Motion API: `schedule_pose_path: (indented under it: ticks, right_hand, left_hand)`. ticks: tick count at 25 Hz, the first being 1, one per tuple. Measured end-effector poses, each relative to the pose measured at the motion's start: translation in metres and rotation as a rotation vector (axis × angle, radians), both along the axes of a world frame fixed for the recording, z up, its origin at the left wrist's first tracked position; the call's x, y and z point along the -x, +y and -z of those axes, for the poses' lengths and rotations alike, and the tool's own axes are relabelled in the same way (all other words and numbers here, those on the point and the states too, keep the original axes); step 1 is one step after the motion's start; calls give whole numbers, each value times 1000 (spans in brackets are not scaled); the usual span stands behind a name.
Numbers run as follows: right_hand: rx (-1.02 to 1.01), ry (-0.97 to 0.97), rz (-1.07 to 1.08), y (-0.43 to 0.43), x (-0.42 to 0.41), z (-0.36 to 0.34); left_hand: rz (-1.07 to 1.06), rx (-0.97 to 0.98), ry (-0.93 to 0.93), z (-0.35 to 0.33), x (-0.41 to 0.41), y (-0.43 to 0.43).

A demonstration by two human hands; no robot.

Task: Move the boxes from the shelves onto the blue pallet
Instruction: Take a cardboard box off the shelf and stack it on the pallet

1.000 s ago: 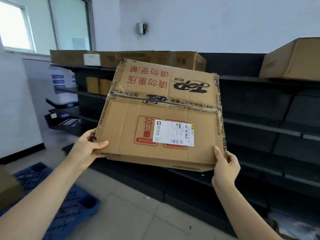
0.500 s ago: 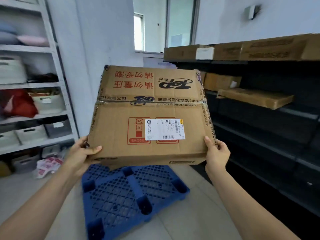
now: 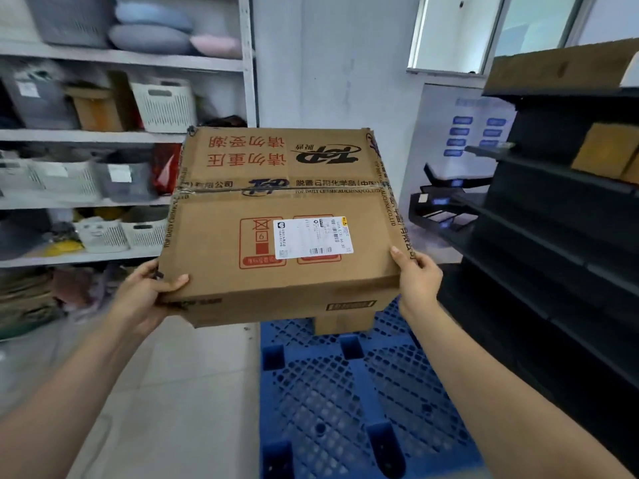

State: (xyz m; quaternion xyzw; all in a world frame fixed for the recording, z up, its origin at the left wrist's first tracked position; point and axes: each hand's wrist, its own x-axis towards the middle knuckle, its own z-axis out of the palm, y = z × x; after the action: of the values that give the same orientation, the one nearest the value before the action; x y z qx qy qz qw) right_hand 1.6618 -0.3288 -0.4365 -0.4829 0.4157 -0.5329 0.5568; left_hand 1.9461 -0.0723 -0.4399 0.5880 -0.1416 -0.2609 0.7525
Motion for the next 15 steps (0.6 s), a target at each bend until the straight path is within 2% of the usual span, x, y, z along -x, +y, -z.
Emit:
schedule_pose_path:
  ticks: [7, 11, 15]
  right_hand:
    - [-151, 68, -306, -124, -167, 8]
    - [-288, 99, -398, -165, -225, 36]
    - [-382, 130, -372, -223, -303, 98]
  left_hand:
    - [0, -159, -8, -29, -157, -90]
    - [-14, -218, 42, 12, -230, -135]
    - [-6, -278, 101, 87, -321, -201]
